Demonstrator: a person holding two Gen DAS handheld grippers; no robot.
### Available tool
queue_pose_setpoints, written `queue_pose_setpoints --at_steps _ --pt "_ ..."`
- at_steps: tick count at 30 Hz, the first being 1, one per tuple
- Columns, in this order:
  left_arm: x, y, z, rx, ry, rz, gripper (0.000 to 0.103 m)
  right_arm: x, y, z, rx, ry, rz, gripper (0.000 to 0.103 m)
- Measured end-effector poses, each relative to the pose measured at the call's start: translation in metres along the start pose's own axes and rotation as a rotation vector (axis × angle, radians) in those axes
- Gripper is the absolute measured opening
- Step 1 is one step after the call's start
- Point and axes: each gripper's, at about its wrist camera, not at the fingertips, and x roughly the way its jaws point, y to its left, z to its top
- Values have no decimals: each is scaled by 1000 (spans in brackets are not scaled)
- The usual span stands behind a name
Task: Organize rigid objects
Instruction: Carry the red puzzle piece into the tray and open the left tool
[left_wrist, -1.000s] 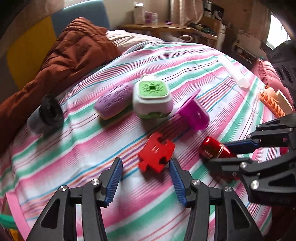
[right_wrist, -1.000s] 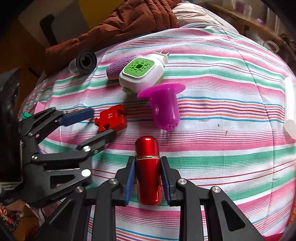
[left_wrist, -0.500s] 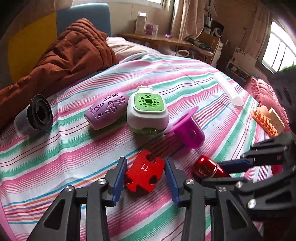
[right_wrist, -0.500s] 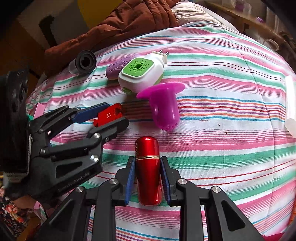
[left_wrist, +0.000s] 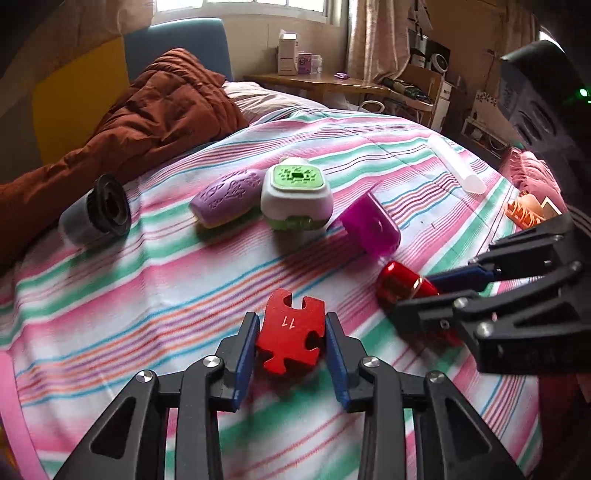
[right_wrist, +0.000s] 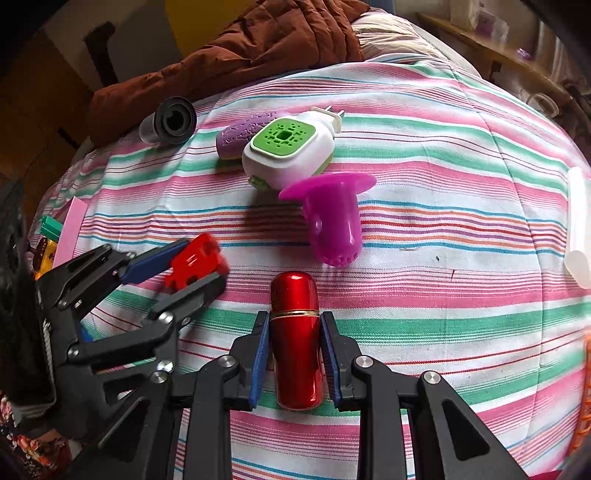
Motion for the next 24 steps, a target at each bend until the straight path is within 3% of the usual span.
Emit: queue_pose_setpoints --at_steps 9,21,24 --pt "-33 1 -37 -123 15 8 35 1 4 2 -37 -14 -31 27" --pt "-79 3 -86 -282 -42 -38 35 -2 8 0 -59 -33 -50 27" --pt "-88 8 -93 -332 -52 -80 35 -2 10 1 -63 -39 -44 27"
